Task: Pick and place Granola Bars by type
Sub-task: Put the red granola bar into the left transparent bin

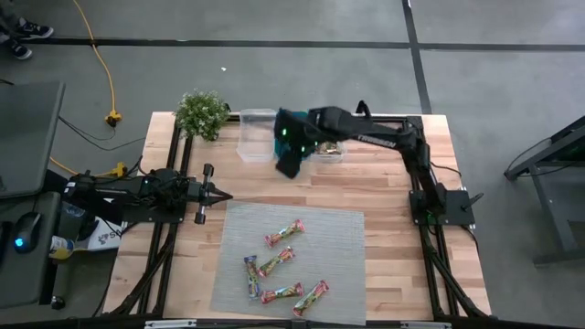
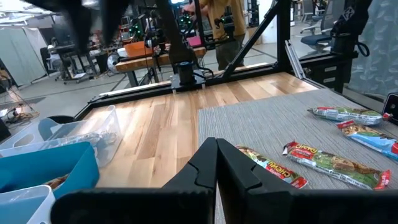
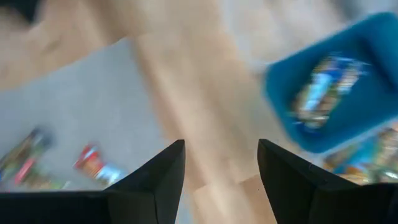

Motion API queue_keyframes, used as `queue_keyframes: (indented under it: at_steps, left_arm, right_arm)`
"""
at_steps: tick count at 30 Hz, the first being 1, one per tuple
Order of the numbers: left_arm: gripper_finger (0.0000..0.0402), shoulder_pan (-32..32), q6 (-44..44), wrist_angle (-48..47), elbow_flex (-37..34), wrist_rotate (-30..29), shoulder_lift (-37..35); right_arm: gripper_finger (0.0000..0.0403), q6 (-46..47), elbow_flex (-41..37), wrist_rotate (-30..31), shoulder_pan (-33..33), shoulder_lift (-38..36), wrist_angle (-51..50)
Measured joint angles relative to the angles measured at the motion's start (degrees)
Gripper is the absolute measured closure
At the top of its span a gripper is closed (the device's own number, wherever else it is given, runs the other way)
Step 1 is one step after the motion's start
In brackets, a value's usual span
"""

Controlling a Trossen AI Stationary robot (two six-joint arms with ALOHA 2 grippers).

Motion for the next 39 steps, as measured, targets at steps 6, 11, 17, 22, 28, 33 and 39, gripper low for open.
queue_keyframes:
  at_steps: [6,11,17,22,28,33,39]
  left_arm:
    - [0.0401,0.0,0.01,0.02,0.0,-0.01,-0.01]
    - [0.0401,0.0,-0.02,0.02,0.02,0.01,0.0]
    - [0.0401,-0.01,0.0,0.02,0.0,-0.01,-0.02]
    - [0.0401,0.0,-0.02,0.0,0.0,-0.02,-0.02]
    - [0.0401,-0.02,0.01,-0.01,0.0,-0.02,-0.02]
    - [0.0401,0.0,0.0,0.02,0.01,-0.02,-0.02]
    - [0.0401,0.0,0.01,-0.01,0.0,-0.02,-0.02]
  right_arm:
    - [0.0219,-3.36,-0.04,-3.59,7.93,0.0,-0.72]
    - [0.0218,-7.1,-0.04,-2.8,15.18,0.0,-0.5]
    - [0.0217,0.94,-0.07,3.72,21.98,1.59,10.98]
    - [0.0217,8.6,-0.11,3.84,25.35,5.61,21.93]
    - [0.0217,20.76,-0.11,-2.55,28.99,9.17,26.76]
    - [0.0217,20.62,-0.11,-5.55,33.24,12.1,34.28]
    - [0.0217,8.65,-0.11,-0.27,37.41,15.62,34.48]
